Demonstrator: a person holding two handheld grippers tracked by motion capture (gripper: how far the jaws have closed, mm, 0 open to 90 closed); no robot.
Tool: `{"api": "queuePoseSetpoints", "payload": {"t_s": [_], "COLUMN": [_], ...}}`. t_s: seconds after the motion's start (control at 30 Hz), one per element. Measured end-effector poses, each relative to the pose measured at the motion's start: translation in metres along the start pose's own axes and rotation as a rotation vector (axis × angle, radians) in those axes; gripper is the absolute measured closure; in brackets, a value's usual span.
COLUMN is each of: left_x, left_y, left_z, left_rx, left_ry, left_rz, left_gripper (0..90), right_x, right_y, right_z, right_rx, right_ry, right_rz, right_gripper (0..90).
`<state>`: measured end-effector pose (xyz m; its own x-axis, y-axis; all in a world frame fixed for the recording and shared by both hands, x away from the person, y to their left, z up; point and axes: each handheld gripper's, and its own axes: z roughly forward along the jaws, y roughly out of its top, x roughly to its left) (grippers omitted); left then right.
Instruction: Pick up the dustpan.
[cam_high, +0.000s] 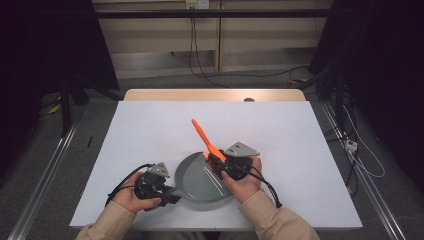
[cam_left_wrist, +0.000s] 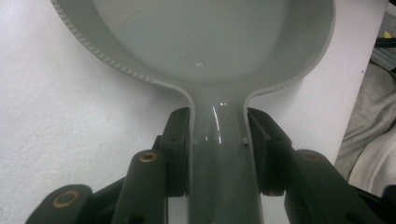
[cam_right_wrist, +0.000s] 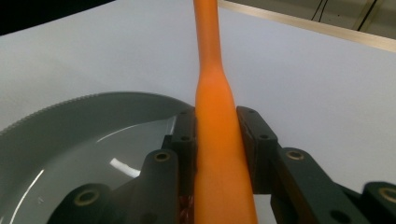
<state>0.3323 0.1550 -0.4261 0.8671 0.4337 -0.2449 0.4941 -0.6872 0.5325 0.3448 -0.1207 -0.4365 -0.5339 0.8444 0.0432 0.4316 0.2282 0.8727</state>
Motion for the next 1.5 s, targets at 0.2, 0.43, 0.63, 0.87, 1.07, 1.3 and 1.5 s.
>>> {"api": "queuePoseSetpoints", "payload": {"t_s": [0.2,0.43,0.63,0.87,1.07,1.3,1.5], "left_x": [0.001,0.001,0.002,0.004,0.010,0.016,0.018], "left_y": [0.000,-0.001,-0.002,-0.005,-0.007,-0.006,-0.007], "left_z": [0.000,0.000,0.000,-0.004,-0.007,-0.007,-0.008], "left_rx": [0.003,-0.004,-0.003,-0.008,-0.005,-0.009,-0.007], "left_ry": [-0.001,-0.004,-0.005,0.007,0.012,0.003,-0.003], "left_rz": [0.003,-0.009,-0.009,-0.037,-0.069,-0.109,-0.115], "left_gripper": [62.4,62.4,62.5,62.5,62.2,62.2,62.2], "right_x": [0.005,0.028,0.040,0.002,-0.033,-0.058,-0.063], "right_y": [0.000,0.006,0.017,0.029,0.032,0.032,0.037], "right_z": [0.001,0.002,0.002,-0.003,0.015,0.058,0.085], "right_rx": [-0.010,-0.044,-0.080,-0.115,-0.106,-0.089,-0.069], "right_ry": [0.003,0.088,0.115,0.042,-0.031,-0.044,-0.009], "right_rz": [-0.008,0.001,-0.042,-0.018,-0.034,-0.083,-0.213], "right_gripper": [70.9,71.4,71.4,71.4,71.4,71.4,71.5]}}
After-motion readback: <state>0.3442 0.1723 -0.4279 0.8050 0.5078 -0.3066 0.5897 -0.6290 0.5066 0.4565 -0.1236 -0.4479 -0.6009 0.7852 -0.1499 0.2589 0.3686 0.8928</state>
